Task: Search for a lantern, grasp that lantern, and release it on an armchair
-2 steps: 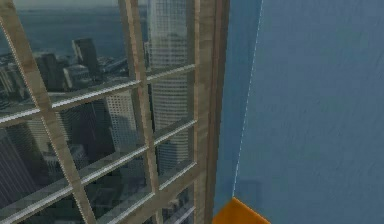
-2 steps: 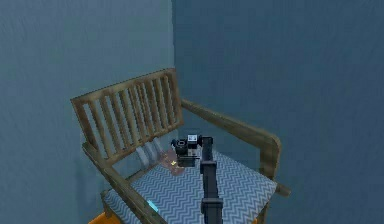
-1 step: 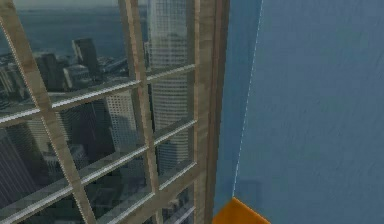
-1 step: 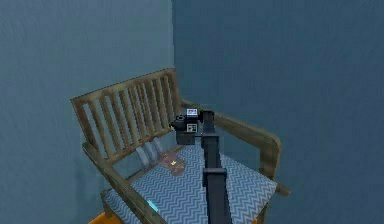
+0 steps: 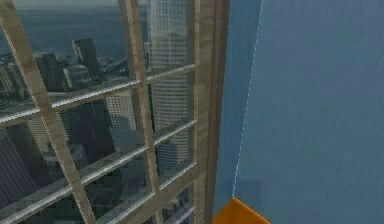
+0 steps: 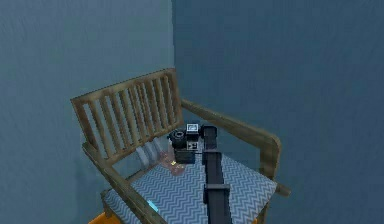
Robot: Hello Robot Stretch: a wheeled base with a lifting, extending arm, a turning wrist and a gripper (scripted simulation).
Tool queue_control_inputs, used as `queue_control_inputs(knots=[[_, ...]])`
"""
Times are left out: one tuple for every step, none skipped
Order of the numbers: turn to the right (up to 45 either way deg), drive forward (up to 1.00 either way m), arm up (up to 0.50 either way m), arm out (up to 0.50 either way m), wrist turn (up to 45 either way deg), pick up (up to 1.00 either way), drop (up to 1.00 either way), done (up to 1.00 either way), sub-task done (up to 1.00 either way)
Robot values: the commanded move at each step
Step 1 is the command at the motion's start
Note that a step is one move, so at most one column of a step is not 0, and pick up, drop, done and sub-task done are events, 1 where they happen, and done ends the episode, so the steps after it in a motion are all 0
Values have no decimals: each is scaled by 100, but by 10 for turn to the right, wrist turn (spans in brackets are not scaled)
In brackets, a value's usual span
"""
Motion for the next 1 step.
queue_control_inputs(knots=[[0, 0, 0, 0, 0, 0, 0, 100, 0]])
